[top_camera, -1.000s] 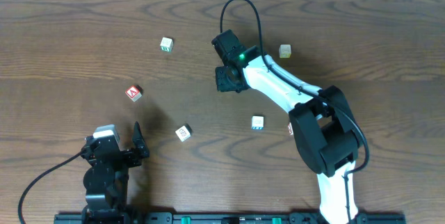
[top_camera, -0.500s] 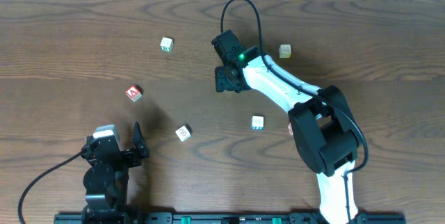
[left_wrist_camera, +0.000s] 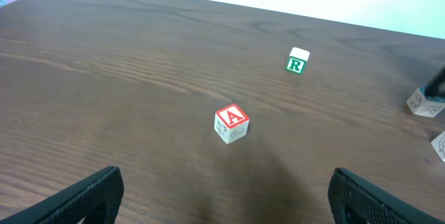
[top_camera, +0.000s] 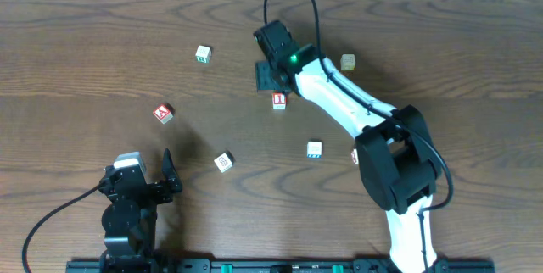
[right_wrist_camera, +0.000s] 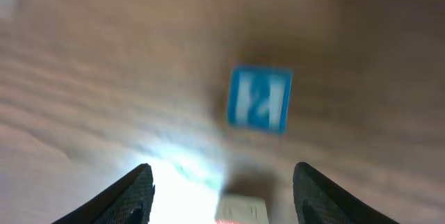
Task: Spell out Ai2
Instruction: 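Move right gripper to the blue '2' block and grasp it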
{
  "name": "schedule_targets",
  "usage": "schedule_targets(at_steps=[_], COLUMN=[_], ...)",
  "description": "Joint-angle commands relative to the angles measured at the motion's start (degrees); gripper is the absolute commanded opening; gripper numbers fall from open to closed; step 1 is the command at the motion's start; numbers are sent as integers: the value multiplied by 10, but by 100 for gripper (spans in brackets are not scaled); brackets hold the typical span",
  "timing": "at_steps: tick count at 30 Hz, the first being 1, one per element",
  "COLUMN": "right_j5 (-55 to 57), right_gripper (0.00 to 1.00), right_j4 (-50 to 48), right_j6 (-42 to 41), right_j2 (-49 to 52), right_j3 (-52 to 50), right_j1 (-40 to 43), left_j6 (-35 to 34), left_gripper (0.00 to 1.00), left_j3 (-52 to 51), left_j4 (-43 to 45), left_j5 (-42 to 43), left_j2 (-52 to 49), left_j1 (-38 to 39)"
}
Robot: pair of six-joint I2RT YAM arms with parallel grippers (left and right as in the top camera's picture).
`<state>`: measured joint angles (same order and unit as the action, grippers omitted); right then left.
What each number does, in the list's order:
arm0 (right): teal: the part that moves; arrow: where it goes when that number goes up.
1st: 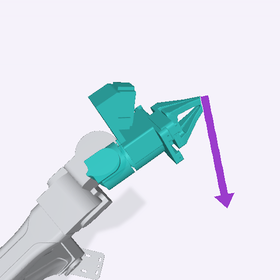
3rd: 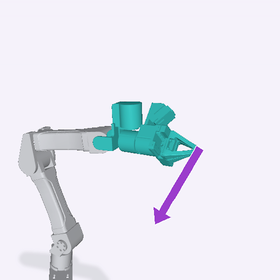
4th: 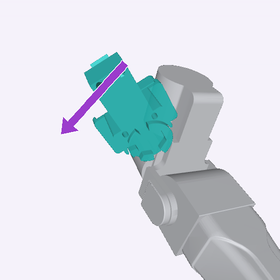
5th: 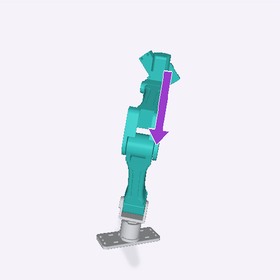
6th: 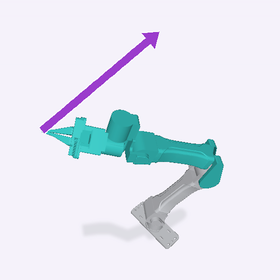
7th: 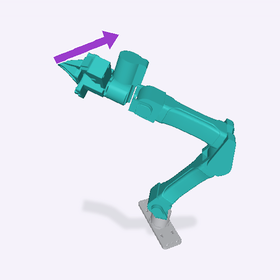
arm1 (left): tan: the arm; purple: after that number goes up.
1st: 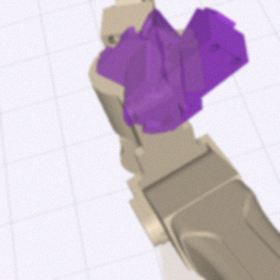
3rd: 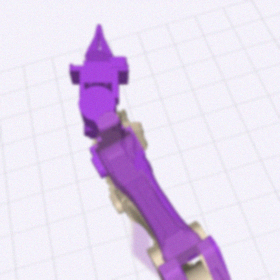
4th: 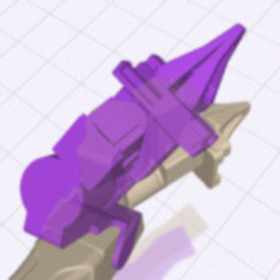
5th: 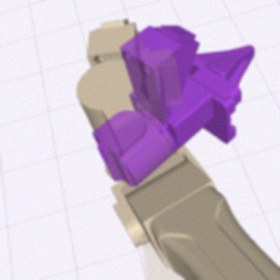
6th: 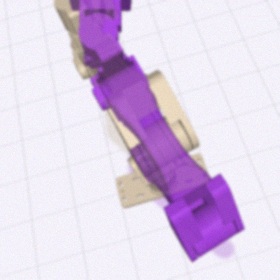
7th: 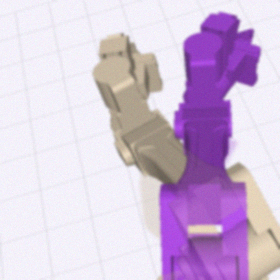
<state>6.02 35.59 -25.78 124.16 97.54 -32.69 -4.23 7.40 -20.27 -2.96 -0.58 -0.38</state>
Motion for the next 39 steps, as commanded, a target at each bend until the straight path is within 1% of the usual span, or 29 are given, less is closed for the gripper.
schedule_targets(at_steps=[1,6,9,13,28,32,36,39], right_j5=[32,13,-20,-35,-48,-49,-48,-47], right_gripper=[63,61,60,64,67,64,59,59], right_j4=[-9,-30,-41,-41,-41,-41,-48,-49], right_j6=[12,12,12,12,27,34,42,42], right_j2=[7,10,18,25,59,63,64,66], right_j3=[21,21,21,21,21,21,21,21], right_j1=[19,56,68,60,37,37,35,35], left_j6=[2,2,2,2,2,2,2,2], left_gripper=[95,95,95,95,95,95,95,95], left_j3=[-12,-12,-12,-12,-12,-12,-12,-12], left_j4=[-4,-4,-4,-4,-4,-4,-4,-4], left_j5=[0,0,0,0,0,0,0,0], left_j2=[3,3,3,3,3,3,3,3], left_j1=[-3,-3,-3,-3,-3,-3,-3,-3])
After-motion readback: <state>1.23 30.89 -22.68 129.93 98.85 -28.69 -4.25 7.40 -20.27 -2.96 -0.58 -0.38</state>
